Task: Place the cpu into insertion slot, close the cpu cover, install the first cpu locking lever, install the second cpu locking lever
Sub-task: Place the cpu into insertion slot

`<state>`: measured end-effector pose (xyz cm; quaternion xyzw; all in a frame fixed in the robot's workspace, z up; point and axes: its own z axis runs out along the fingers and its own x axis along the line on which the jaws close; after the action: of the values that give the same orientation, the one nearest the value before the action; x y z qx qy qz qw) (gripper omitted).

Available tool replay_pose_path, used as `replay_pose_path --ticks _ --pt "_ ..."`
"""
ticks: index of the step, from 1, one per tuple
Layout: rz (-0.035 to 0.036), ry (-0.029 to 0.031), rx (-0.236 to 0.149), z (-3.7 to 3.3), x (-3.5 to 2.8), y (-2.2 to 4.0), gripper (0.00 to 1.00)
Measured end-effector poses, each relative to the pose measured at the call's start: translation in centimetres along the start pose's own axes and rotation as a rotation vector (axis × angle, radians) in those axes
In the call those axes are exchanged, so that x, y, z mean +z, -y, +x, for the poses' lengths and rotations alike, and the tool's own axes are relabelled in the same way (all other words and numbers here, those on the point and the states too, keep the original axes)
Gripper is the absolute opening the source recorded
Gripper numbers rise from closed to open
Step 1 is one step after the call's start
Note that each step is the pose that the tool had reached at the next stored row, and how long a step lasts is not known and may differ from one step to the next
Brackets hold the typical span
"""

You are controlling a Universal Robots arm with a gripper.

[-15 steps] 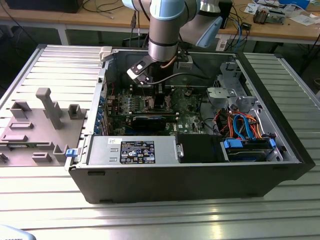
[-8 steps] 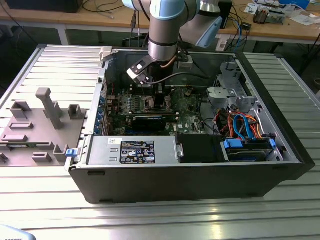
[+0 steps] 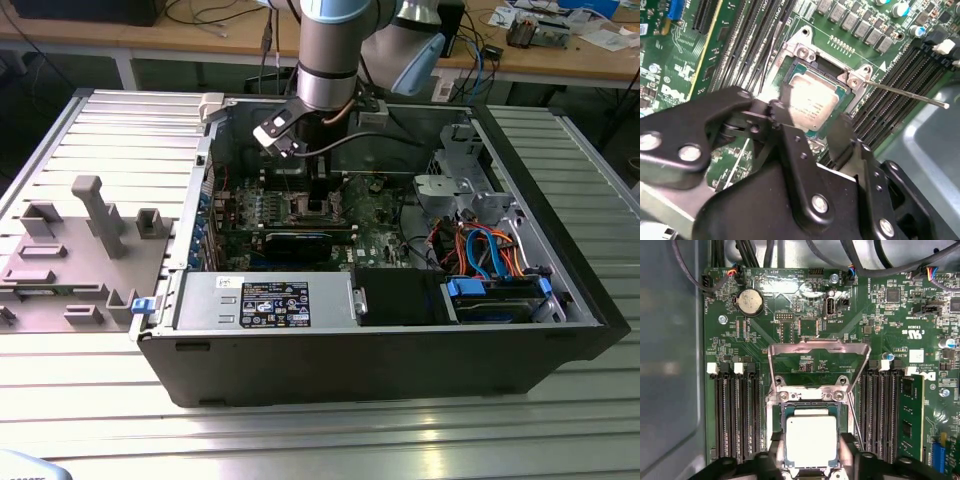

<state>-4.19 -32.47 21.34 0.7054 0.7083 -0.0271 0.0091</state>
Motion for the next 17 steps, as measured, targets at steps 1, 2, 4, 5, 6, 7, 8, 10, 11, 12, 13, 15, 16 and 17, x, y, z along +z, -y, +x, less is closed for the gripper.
replay_pose_path --ticks 1,2,4,5,6,7,8,10,11,12,13,15,16,17 --pt "-0.0001 0.0000 -0.001 0.00 -0.06 0.01 0.48" --pt "0.0000 0.0001 -0.001 -0.01 -0.10 0.01 0.42" --pt "0.0000 0.0002 -0.002 -0.01 -0.20 0.01 0.35" --pt "0.0000 0.0001 -0.002 -0.02 -0.25 0.01 0.29" --pt "-0.0001 0.0001 -0.002 -0.02 -0.31 0.01 0.24" --pt "-0.0001 0.0001 -0.002 -0.02 -0.36 0.02 0.17" --pt "0.0000 0.0002 -0.002 -0.03 -0.46 0.02 0.11" --pt "-0.0001 0.0000 -0.002 -0.03 -0.57 0.02 0.11" --pt "-0.0001 0.0001 -0.002 -0.03 -0.63 0.02 0.11" --pt "0.0000 0.0001 -0.002 -0.04 -0.70 0.02 0.11" --pt "0.0000 0.0002 -0.002 -0.04 -0.74 0.03 0.11" --pt "-0.0002 -0.0001 -0.002 -0.04 -0.80 0.02 0.11" --pt "0.0000 0.0001 -0.002 -0.04 -0.81 0.01 0.11" --pt "-0.0001 0.0000 -0.002 -0.04 -0.82 0.01 0.11"
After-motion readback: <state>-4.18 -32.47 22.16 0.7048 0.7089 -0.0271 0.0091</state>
